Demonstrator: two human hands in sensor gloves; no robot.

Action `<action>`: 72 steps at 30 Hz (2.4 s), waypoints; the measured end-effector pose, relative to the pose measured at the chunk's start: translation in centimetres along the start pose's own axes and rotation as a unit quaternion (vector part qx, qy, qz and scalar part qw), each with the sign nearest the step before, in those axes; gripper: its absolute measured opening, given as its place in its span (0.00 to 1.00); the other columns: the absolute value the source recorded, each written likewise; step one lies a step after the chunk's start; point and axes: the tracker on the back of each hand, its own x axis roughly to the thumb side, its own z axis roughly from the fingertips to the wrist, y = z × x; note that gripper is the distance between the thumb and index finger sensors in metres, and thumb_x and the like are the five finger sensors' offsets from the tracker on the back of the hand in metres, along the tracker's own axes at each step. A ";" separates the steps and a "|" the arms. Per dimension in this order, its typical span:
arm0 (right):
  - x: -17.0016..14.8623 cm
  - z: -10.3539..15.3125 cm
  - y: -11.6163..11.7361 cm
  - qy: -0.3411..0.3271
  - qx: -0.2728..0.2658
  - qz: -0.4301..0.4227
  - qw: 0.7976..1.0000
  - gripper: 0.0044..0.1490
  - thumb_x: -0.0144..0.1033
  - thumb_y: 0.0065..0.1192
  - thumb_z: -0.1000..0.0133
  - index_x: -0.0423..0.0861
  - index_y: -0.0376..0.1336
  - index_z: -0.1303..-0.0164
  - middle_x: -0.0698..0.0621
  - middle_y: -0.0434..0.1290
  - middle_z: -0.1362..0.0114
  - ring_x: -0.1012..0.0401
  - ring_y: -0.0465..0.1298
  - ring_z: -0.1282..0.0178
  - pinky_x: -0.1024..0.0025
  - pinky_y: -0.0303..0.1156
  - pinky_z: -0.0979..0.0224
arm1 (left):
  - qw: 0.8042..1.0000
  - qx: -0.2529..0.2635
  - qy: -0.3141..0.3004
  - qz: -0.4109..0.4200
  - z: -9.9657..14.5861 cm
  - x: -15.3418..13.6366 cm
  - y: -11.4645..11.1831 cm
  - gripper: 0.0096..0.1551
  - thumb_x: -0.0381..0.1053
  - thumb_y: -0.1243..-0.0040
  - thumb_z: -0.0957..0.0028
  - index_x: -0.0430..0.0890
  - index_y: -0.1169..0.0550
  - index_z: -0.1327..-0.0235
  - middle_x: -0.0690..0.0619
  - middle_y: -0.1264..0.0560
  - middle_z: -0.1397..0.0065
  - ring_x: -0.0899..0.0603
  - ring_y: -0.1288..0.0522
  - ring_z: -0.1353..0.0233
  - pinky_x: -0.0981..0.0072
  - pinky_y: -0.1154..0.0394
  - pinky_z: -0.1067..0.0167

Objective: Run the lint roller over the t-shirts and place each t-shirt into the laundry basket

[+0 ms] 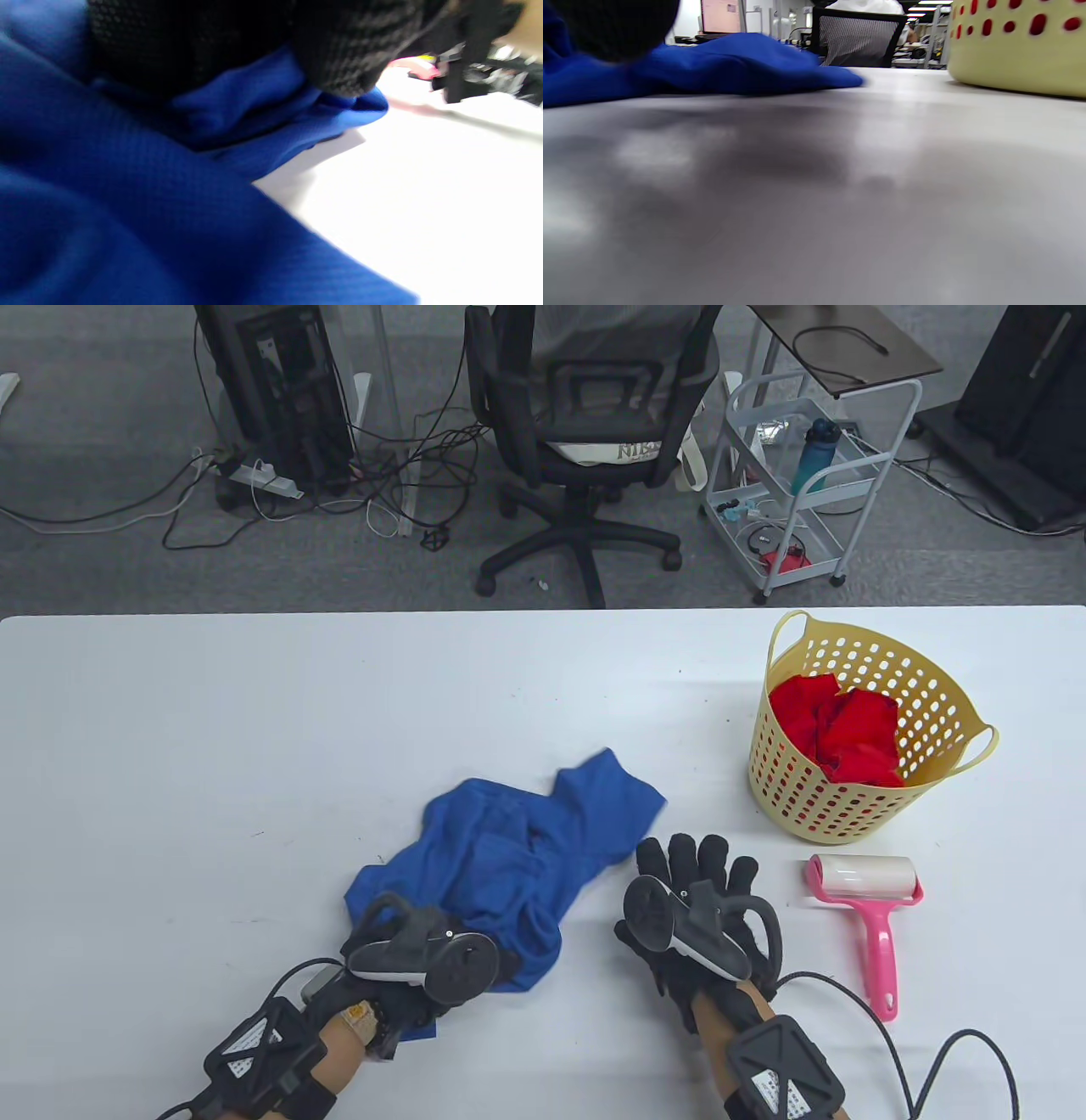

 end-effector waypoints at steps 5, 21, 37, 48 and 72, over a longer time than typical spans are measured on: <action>0.5 -0.2 0.7 -0.025 0.041 0.033 0.998 0.59 0.57 0.62 0.57 0.52 0.34 0.26 0.38 0.41 0.20 0.30 0.41 0.21 0.21 0.40 0.30 | 0.992 -0.097 -0.020 0.079 0.7 -0.8 0.4 0.26 0.61 0.36 0.55 0.59 0.21 0.41 0.54 0.18 0.35 0.42 0.28 0.30 0.40 0.29 0.33; -0.8 1.0 -2.9 -0.026 0.045 -0.063 0.997 0.38 0.63 0.53 0.55 0.49 0.73 0.47 0.42 0.74 0.34 0.38 0.69 0.29 0.27 0.55 0.28 | 0.960 0.140 0.230 -0.080 1.4 -3.0 1.5 0.60 0.71 0.47 0.55 0.46 0.56 0.20 0.38 0.44 0.17 0.25 0.47 0.19 0.24 0.47 0.29; -0.6 -0.2 -2.2 0.040 -0.128 -0.036 0.990 0.28 0.47 0.66 0.57 0.50 0.73 0.48 0.46 0.77 0.39 0.40 0.73 0.33 0.30 0.59 0.29 | 0.898 0.276 0.343 -0.012 8.0 -10.0 4.3 0.29 0.57 0.46 0.49 0.48 0.24 0.37 0.53 0.15 0.44 0.37 0.23 0.30 0.27 0.36 0.32; -6.9 2.7 -6.0 0.123 -0.253 -0.159 0.946 0.28 0.45 0.64 0.54 0.48 0.71 0.45 0.45 0.76 0.38 0.40 0.74 0.33 0.33 0.62 0.30 | 0.802 0.356 0.465 0.117 16.7 -16.3 3.6 0.28 0.55 0.46 0.48 0.47 0.25 0.35 0.51 0.15 0.41 0.36 0.24 0.29 0.26 0.37 0.32; -5.2 3.1 -7.4 -0.126 -0.172 -0.447 0.869 0.27 0.43 0.60 0.54 0.50 0.69 0.44 0.45 0.77 0.36 0.41 0.75 0.32 0.36 0.65 0.30 | 0.942 0.104 0.303 -0.098 1.8 -7.6 0.6 0.58 0.69 0.47 0.56 0.50 0.58 0.20 0.45 0.48 0.12 0.26 0.47 0.15 0.20 0.50 0.27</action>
